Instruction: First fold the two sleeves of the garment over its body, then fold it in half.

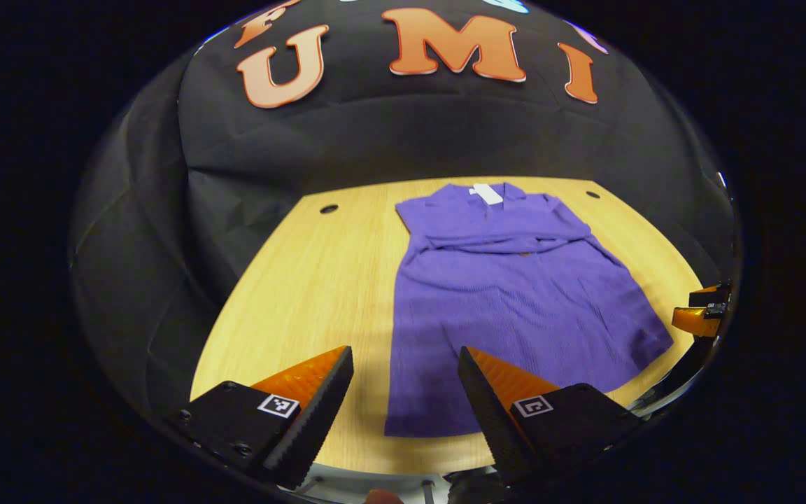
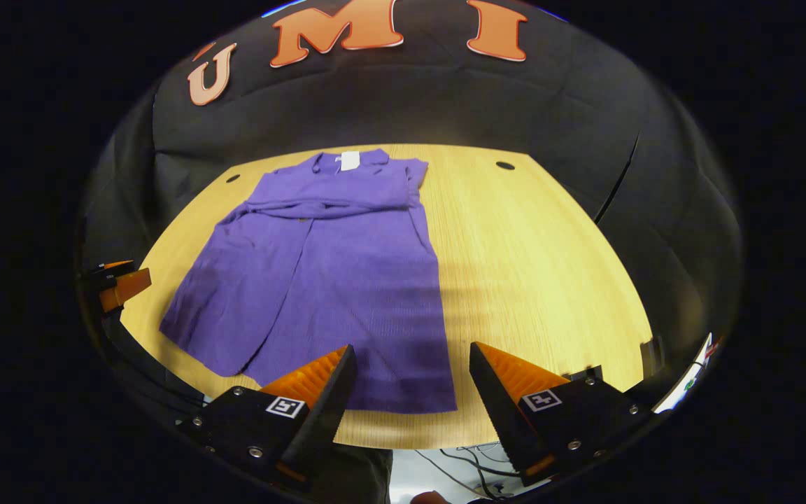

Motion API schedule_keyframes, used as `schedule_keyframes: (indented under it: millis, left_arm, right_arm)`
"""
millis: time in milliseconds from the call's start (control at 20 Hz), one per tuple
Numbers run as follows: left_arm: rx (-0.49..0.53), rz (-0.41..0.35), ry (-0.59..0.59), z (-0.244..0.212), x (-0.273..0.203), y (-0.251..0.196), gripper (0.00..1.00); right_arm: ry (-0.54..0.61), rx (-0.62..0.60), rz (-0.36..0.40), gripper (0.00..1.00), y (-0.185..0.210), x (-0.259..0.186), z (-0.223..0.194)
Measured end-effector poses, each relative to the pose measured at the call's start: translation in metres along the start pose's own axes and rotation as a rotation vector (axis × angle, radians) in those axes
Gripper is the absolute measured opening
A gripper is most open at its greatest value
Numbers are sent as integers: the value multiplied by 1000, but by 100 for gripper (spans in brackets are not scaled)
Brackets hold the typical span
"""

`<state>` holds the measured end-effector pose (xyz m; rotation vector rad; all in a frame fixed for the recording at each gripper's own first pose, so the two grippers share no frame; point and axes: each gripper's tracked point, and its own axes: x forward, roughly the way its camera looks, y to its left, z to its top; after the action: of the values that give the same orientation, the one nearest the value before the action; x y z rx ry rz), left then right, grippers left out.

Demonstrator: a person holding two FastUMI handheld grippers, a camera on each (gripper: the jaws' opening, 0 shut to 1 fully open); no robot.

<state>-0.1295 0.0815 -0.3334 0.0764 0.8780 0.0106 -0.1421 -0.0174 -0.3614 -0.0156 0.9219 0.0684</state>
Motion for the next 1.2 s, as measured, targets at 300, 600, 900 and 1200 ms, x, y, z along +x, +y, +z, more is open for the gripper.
schedule_keyframes:
  millis: [300, 600, 900, 1200]
  left_arm:
    - [-63, -27, 263, -62, 14, 0, 96]
    - [-95, -72, 407, -84, 25, -13, 97]
    - [-112, -73, 528, -92, 28, -11, 97]
    - [-155, -73, 612, -100, 25, -3, 98]
  right_arm:
    - [139, 29, 18, 97, -5, 22, -30]
    - [268, 38, 47, 97, -1, 28, -60]
    - [331, 14, 44, 98, -2, 26, -65]
    - [356, -19, 54, 99, 3, 27, -65]
